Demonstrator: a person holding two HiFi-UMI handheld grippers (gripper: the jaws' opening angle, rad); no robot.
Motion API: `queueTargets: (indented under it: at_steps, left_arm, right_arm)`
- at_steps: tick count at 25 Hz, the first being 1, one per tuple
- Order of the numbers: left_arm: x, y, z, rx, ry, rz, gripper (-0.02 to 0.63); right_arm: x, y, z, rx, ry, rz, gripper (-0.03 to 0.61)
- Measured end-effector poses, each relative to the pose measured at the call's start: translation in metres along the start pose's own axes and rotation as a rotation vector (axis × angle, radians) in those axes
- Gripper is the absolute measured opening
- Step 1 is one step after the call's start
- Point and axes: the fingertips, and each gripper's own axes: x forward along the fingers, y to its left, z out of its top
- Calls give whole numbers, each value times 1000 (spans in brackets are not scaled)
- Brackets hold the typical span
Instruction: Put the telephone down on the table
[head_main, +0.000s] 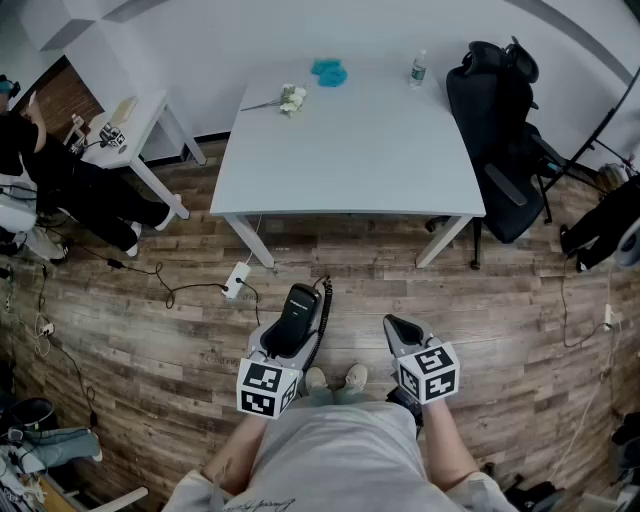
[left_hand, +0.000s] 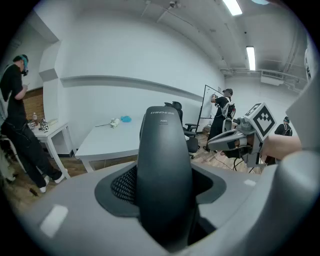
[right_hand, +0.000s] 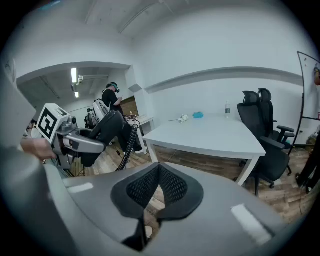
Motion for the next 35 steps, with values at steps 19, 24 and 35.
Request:
queueTargets:
  at_steps: [19, 24, 35]
  left_arm:
    - [16, -7, 12, -31, -19, 47, 295]
    - [22, -10, 17, -42, -16, 67, 295]
    - [41, -5, 27, -48, -23, 74, 295]
  right_arm:
    - [5, -27, 8, 27, -22, 57, 6]
    - [1, -38, 11, 19, -20, 70, 6]
    - [17, -54, 10, 9, 13, 79, 6]
